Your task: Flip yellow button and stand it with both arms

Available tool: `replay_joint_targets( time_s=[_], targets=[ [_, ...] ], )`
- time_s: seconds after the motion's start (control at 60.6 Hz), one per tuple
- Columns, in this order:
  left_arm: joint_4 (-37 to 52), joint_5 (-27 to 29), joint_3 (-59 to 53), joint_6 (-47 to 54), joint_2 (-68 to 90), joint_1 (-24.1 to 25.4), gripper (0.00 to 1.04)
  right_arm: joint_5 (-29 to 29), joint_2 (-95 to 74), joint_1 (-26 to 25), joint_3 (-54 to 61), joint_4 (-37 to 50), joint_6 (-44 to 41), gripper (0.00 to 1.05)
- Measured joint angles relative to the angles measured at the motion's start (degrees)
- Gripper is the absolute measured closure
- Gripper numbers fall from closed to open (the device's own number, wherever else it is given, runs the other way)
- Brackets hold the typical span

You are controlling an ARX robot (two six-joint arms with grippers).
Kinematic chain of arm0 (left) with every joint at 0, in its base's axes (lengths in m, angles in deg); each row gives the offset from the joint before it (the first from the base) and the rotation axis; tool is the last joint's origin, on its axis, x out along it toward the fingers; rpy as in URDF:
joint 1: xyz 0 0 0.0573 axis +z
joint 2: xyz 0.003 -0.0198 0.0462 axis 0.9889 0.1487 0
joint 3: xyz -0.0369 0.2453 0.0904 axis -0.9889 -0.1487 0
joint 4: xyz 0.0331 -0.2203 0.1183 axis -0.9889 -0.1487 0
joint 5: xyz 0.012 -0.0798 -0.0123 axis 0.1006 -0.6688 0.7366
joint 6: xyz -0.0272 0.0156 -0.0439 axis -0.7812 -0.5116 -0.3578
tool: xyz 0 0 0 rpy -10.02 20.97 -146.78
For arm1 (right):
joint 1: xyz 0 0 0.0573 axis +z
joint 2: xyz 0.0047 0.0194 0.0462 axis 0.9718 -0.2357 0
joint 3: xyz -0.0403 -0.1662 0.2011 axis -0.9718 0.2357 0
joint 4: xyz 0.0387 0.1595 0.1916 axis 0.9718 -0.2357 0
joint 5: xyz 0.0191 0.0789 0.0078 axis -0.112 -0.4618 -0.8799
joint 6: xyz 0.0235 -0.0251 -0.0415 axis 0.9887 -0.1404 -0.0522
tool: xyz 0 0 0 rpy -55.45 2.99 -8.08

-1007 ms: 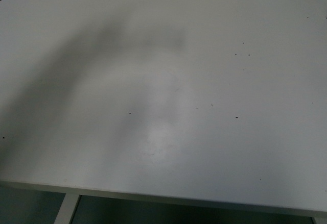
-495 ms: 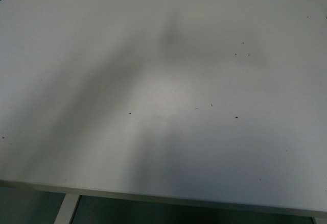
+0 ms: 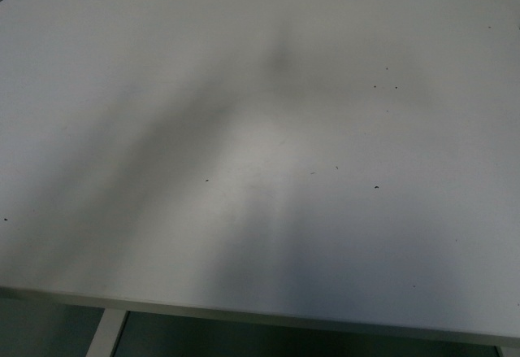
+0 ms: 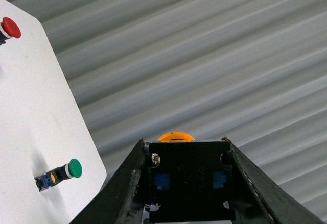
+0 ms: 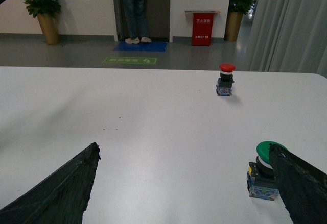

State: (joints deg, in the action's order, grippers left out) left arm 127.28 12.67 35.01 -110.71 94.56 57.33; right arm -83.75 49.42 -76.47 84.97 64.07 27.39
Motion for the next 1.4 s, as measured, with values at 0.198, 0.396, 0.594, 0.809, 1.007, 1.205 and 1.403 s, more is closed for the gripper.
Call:
replay_joint_targets(
  time_s=[0.198, 0.396, 0.594, 0.809, 1.007, 1.205, 1.403],
  targets=[
    [0.0, 0.0, 0.0, 0.0, 0.0, 0.0, 0.69, 0.3, -20.9, 9.5, -6.0, 14.0, 26.3, 0.07],
    [0.0, 0.0, 0.0, 0.0, 0.0, 0.0, 0.69, -1.1, -47.3, 18.3, -19.4, 26.3, 52.9, 0.07],
    [0.0, 0.0, 0.0, 0.0, 0.0, 0.1, 0.69, -3.9, -57.9, 19.2, -26.9, 27.4, 63.3, 0.07],
    [0.0, 0.0, 0.0, 0.0, 0.0, 0.1, 0.69, -5.6, -63.8, 19.2, -32.8, 28.0, 66.0, 0.07],
    [0.0, 0.0, 0.0, 0.0, 0.0, 0.1, 0.69, -5.6, -67.7, 20.1, -36.1, 28.0, 66.8, 0.07],
    [0.0, 0.0, 0.0, 0.0, 0.0, 0.1, 0.69, -5.6, -70.5, 21.1, -38.4, 28.3, 67.3, 0.07],
    [0.0, 0.0, 0.0, 0.0, 0.0, 0.1, 0.69, -6.2, -73.5, 21.4, -41.5, 28.7, 67.8, 0.07]
  ],
)
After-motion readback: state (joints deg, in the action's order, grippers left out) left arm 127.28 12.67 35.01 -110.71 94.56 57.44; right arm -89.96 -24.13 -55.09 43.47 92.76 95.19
